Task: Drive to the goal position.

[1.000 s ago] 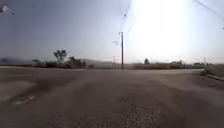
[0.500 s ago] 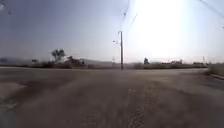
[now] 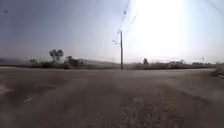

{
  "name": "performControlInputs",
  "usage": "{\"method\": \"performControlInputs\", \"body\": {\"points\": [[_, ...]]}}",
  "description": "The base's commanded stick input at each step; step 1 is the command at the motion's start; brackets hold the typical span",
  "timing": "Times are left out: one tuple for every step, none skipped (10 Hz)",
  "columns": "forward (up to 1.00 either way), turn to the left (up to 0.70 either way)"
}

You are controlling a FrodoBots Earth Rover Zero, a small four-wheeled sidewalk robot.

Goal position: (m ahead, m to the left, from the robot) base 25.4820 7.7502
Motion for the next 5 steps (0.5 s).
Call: {"method": "performControlInputs", "body": {"points": [[0.85, 0.00], [0.85, 0.00], [0.85, 0.00], [0.85, 0.00], [0.85, 0.00]]}}
